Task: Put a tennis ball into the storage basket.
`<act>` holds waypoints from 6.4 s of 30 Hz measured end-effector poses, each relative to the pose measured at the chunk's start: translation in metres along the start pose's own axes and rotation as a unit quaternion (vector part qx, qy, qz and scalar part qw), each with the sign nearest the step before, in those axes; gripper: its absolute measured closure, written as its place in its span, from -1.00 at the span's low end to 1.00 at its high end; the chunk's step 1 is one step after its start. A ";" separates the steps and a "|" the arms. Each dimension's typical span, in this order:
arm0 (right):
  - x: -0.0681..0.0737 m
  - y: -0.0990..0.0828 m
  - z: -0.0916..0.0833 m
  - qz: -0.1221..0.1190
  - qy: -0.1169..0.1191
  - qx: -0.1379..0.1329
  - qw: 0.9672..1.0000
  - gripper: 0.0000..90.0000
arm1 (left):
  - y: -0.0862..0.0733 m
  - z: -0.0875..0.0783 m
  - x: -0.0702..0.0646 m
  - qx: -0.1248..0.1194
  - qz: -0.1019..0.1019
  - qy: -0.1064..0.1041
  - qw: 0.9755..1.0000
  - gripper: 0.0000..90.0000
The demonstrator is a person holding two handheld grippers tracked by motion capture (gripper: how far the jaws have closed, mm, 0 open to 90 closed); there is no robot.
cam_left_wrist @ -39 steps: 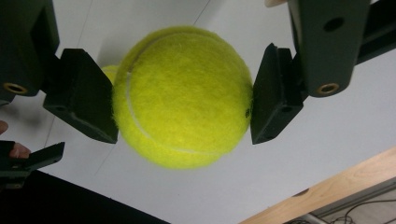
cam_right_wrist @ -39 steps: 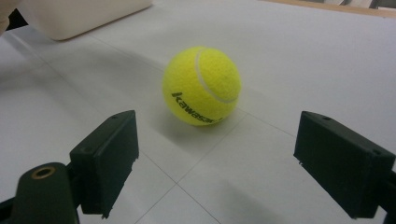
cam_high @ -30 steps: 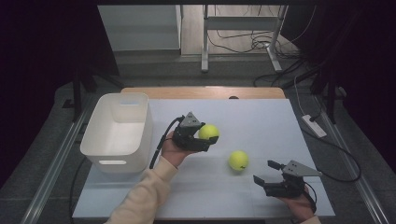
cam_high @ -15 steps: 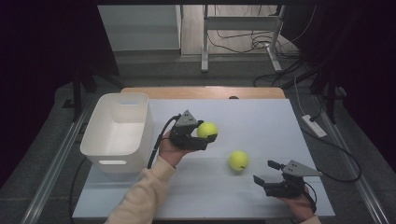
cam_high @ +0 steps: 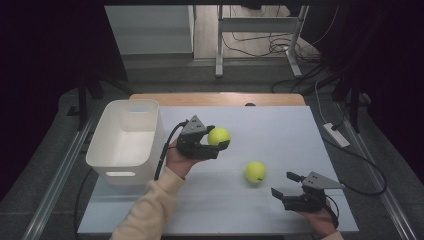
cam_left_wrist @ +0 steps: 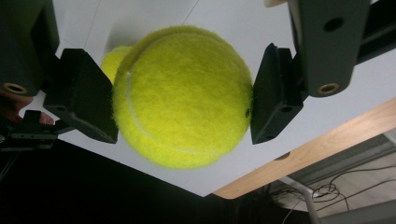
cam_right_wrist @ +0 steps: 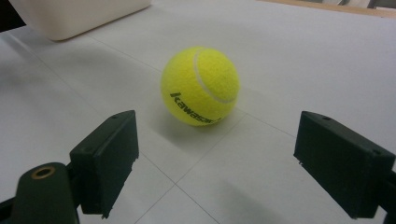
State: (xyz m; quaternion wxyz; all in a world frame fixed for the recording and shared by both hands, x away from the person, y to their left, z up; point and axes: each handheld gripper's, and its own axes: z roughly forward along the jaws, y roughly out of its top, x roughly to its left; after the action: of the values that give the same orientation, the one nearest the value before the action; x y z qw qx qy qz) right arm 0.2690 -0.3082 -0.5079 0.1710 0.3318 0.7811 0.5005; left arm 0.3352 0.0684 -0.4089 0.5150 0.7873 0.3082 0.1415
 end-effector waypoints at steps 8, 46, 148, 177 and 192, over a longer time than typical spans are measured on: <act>0.000 0.000 0.000 0.001 -0.001 0.000 1.000 -0.70 | 0.004 -0.008 0.001 -0.011 0.000 0.003 1.000 -0.37; 0.000 0.000 0.000 0.002 -0.003 -0.001 1.000 -0.70 | 0.019 -0.050 0.020 -0.057 -0.007 0.043 0.997 -0.37; 0.000 0.001 0.000 0.001 -0.008 -0.004 1.000 -0.69 | -0.002 -0.130 0.092 -0.060 -0.059 0.180 0.980 -0.37; 0.000 0.001 0.000 -0.001 -0.010 -0.002 1.000 -0.69 | -0.010 -0.142 0.120 -0.039 -0.080 0.222 0.971 -0.37; 0.000 0.001 0.000 -0.001 -0.010 -0.002 1.000 -0.69 | -0.012 -0.145 0.129 -0.032 -0.089 0.234 0.968 -0.37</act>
State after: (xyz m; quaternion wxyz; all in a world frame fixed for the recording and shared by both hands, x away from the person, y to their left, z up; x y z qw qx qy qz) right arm 0.2693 -0.3076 -0.5069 0.1798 0.3358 0.7789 0.4982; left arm 0.3517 0.2580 -0.3698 0.4640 0.6848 0.4845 0.2848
